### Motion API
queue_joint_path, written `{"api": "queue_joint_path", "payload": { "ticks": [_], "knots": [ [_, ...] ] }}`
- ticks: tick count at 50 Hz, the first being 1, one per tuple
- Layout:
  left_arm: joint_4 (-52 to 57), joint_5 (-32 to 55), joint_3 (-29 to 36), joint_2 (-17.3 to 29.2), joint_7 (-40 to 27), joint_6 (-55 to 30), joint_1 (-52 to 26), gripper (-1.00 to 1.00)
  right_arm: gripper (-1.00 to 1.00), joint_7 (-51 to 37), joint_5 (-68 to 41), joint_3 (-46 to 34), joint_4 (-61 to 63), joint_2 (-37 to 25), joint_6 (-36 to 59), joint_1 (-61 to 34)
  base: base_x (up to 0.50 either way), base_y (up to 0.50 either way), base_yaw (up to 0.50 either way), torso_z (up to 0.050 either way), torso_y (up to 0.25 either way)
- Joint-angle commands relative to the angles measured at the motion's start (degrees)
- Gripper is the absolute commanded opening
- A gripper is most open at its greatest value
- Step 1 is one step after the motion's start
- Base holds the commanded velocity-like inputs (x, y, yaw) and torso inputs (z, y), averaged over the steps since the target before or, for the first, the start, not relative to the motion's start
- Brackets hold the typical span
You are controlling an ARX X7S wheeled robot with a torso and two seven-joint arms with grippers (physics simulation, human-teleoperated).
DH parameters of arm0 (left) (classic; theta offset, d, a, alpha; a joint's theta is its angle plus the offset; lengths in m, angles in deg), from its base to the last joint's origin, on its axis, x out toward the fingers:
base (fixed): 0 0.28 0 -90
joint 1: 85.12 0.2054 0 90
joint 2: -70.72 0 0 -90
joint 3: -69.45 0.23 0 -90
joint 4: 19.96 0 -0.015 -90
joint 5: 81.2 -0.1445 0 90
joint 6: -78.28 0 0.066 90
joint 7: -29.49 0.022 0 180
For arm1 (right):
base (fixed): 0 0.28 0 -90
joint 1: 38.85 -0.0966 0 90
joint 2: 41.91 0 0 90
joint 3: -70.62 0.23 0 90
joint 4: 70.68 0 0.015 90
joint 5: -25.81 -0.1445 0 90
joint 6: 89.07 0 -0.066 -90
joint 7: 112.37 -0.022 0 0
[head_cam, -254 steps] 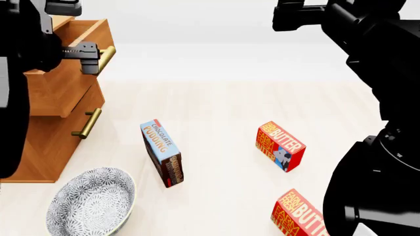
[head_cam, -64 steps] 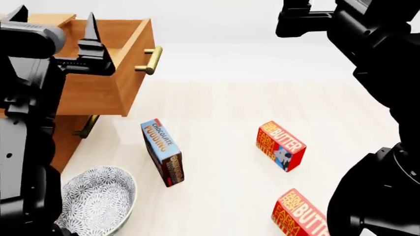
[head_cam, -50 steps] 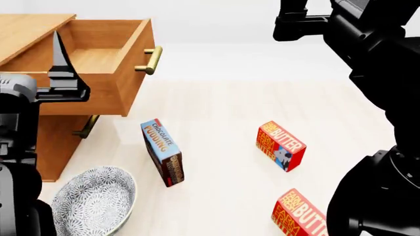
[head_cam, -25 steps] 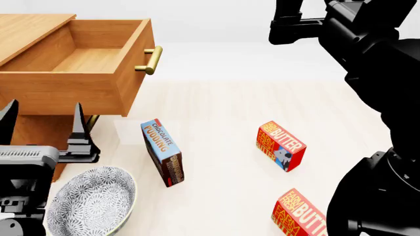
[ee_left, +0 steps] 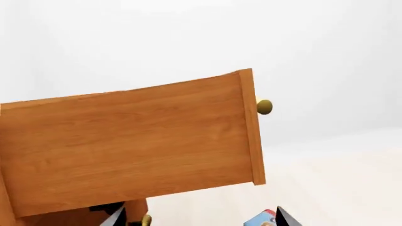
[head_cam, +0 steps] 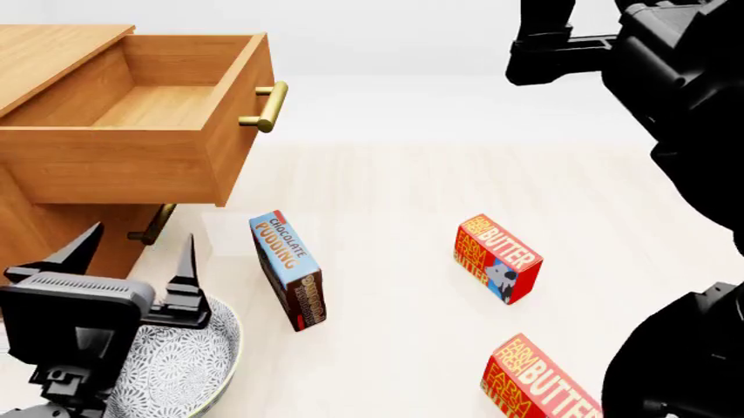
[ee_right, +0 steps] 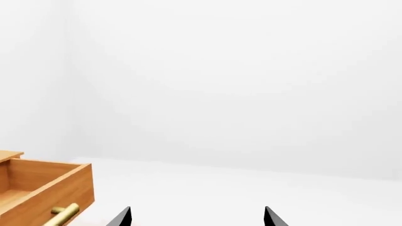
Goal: Put the butter at the front in the top drawer of the cabinet and close it.
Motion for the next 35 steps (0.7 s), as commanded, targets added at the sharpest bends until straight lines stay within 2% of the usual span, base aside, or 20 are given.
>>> {"api": "queue_joint_path", "payload": {
  "ticks": [1,5,10,16,21,27,32,35],
  "knots": [
    [-0.8,1.1,0.6,0.4,1.0,-0.4,2.3,1.00,1.00,-15.8,-22.6,2.2,3.3,-9.0,2.0,1.9,0.00,0.00,0.00,0.000,0.000],
    [-2.5,1.4,0.7,0.1,1.3,1.5,3.1,1.00,1.00,-19.8,-31.5,0.0,2.4,-13.4,1.7,3.0,0.00,0.00,0.00,0.000,0.000],
    [-3.0,2.0,0.6,0.2,1.5,2.4,3.6,1.00,1.00,-19.9,-35.2,-1.1,3.0,-17.6,0.8,5.3,0.00,0.00,0.00,0.000,0.000],
    [-2.9,2.5,0.6,0.4,1.8,2.6,4.2,1.00,1.00,-21.3,-43.5,1.4,6.1,-20.9,0.6,11.8,0.00,0.00,0.00,0.000,0.000],
    [-3.3,3.2,0.1,0.8,1.9,2.8,3.8,1.00,1.00,-26.3,-49.6,4.4,6.6,-23.5,0.7,16.7,0.00,0.00,0.00,0.000,0.000],
    [-3.8,3.8,0.0,0.9,2.0,3.2,3.7,1.00,1.00,-20.8,-45.9,3.3,7.9,-28.5,-2.5,20.7,0.00,0.00,0.00,0.000,0.000],
    [-3.7,4.4,0.0,1.2,2.3,3.2,3.6,1.00,1.00,-17.8,-47.4,2.6,1.8,-31.1,-1.6,19.3,0.00,0.00,0.00,0.000,0.000],
    [-3.6,4.6,0.2,1.4,2.5,3.4,3.8,1.00,1.00,-10.5,-45.8,-1.6,-0.5,-34.2,-2.0,17.9,0.00,0.00,0.00,0.000,0.000]
  ]
}}
